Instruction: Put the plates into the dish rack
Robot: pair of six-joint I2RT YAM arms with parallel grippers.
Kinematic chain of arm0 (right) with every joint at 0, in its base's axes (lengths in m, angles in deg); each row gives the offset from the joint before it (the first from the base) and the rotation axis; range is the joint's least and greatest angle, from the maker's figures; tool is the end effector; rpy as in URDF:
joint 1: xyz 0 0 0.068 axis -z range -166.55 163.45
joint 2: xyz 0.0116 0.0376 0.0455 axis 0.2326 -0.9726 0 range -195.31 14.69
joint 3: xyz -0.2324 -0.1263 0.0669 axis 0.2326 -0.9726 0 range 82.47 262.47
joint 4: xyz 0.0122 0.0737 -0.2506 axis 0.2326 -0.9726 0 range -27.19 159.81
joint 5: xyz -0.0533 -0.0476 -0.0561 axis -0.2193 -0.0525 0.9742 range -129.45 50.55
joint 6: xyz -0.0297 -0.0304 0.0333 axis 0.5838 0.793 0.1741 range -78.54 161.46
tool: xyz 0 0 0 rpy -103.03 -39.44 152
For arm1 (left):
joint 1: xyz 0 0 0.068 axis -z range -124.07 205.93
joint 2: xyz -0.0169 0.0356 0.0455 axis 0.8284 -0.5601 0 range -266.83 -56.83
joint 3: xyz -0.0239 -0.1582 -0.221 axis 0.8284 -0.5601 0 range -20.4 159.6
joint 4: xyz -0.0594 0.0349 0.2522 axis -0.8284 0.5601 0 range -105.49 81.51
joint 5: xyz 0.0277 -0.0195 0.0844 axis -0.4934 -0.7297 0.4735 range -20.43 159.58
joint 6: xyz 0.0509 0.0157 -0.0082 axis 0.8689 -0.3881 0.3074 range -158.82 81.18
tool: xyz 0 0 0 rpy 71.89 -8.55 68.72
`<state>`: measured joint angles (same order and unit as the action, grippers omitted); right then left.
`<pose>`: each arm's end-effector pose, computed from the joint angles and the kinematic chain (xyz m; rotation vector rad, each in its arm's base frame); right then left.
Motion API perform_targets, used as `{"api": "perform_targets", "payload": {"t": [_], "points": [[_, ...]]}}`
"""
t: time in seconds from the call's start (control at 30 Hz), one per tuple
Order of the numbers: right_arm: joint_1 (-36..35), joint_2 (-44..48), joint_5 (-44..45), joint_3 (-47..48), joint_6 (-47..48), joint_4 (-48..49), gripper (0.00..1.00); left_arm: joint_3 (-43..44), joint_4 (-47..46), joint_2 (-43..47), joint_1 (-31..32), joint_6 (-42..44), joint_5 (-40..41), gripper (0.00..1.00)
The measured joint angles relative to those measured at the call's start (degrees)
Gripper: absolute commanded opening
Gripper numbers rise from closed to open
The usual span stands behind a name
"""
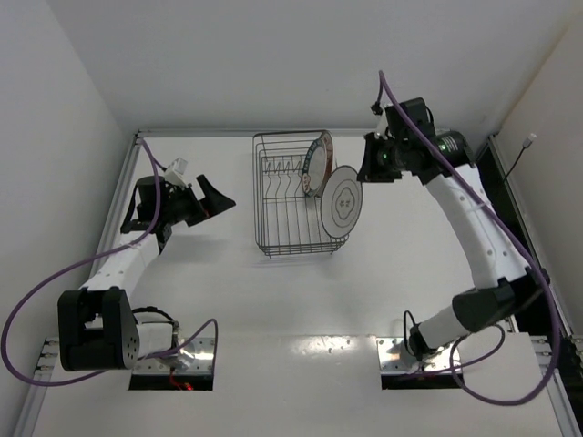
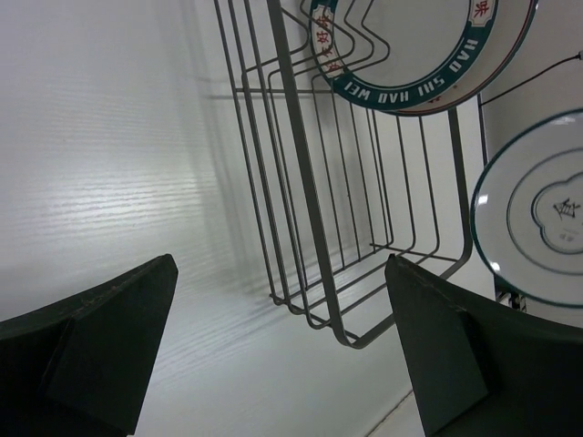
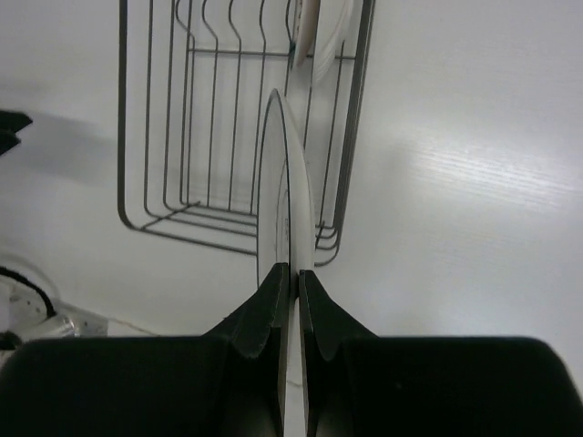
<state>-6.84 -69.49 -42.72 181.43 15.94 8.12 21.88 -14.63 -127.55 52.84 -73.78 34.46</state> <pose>0.2709 0.1023 0.4167 0.0836 2.4331 0.4380 0.2676 -0.0060 0.2484 -0.3151 2.1014 -0.9715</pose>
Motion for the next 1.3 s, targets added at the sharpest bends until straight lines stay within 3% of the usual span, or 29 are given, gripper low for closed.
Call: {"api": "perform_targets", "payload": {"t": [0.2, 0.43, 0.8, 1.3], "points": [[0.00, -12.04, 3.39, 13.77, -0.02, 2.54, 0.00, 0.00, 0.17, -0.57, 0.00, 0.00, 0.02, 0.98], [-0.24, -22.14, 5.46, 23.30, -0.13, 5.51, 0.00, 0.00, 0.28, -0.83, 0.00, 0.00, 0.02, 0.98], [-4.24, -36.63, 13.66, 30.58, 3.67, 10.16, 0.00, 0.37, 0.39, -1.75, -0.02, 0.00, 0.04, 0.98], [-7.21, -41.99, 22.58, 31.50, 8.07, 14.88, 0.00, 1.05, 0.59, -2.84, -0.02, 0.04, 0.02, 0.98]]}}
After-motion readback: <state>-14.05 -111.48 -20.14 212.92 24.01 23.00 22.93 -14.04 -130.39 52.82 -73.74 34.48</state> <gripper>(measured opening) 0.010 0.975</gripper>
